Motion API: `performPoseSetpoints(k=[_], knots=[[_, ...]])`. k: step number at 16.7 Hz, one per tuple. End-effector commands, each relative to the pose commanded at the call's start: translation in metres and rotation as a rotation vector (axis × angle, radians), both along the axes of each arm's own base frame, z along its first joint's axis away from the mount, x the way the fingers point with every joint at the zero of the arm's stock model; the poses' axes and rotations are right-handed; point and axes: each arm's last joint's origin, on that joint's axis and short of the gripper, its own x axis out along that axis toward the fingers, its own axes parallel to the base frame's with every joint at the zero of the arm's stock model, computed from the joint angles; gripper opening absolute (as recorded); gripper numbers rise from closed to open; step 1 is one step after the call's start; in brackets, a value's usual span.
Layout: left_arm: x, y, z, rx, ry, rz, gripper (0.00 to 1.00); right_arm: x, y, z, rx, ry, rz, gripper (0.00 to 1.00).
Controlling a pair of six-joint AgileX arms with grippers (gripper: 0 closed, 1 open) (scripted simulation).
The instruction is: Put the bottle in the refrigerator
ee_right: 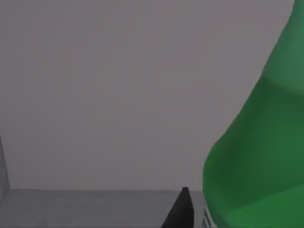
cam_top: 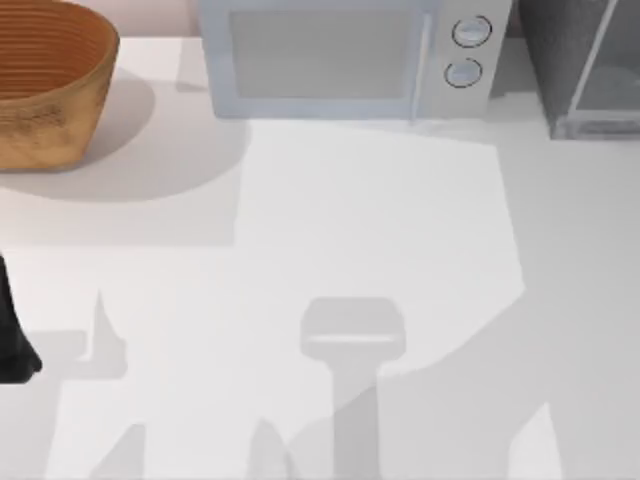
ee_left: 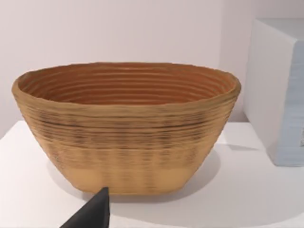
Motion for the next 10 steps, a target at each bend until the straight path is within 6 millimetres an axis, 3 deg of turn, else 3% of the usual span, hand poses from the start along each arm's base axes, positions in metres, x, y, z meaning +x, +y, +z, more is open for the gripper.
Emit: performPoseSetpoints(k=[6, 10], knots=[[0.0, 0.0, 0.0, 0.0, 0.0, 0.0, 1.0, 0.0103, 0.002, -0.0063, 0.005, 0.024, 0.0, 0.01], [0.0, 0.0, 0.0, 0.0, 0.0, 0.0, 1.0, 0.0103, 0.002, -0.0063, 0.005, 0.024, 0.0, 0.31]])
